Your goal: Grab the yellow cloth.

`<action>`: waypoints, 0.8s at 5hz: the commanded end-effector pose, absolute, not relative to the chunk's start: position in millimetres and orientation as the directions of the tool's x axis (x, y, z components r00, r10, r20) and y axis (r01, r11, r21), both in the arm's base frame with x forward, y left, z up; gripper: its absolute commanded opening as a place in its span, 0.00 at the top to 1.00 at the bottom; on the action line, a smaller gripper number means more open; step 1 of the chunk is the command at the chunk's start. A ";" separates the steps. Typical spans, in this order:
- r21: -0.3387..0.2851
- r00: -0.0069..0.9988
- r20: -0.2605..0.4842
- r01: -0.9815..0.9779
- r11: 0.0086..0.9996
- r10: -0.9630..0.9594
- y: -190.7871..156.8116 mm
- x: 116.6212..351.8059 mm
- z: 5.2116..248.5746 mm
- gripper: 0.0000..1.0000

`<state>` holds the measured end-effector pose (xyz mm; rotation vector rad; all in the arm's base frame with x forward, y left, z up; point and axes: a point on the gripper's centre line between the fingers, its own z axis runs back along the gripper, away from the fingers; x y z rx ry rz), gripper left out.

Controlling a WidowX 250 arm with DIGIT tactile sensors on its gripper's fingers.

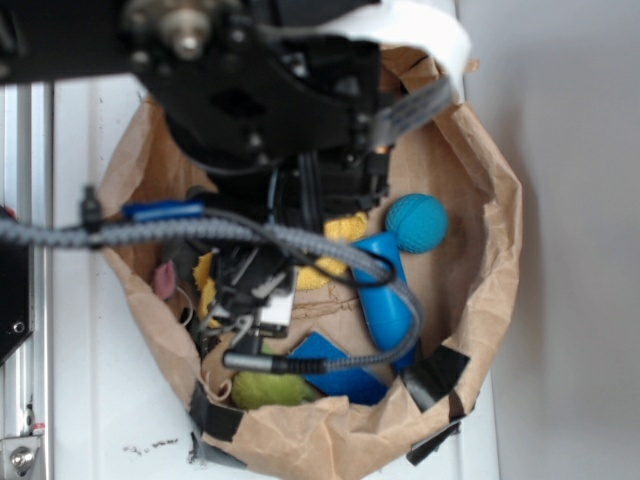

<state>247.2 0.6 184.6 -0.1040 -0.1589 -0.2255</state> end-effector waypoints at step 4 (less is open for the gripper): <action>-0.096 0.915 0.203 0.373 0.923 -0.349 23.0 266.4 107.7 0.00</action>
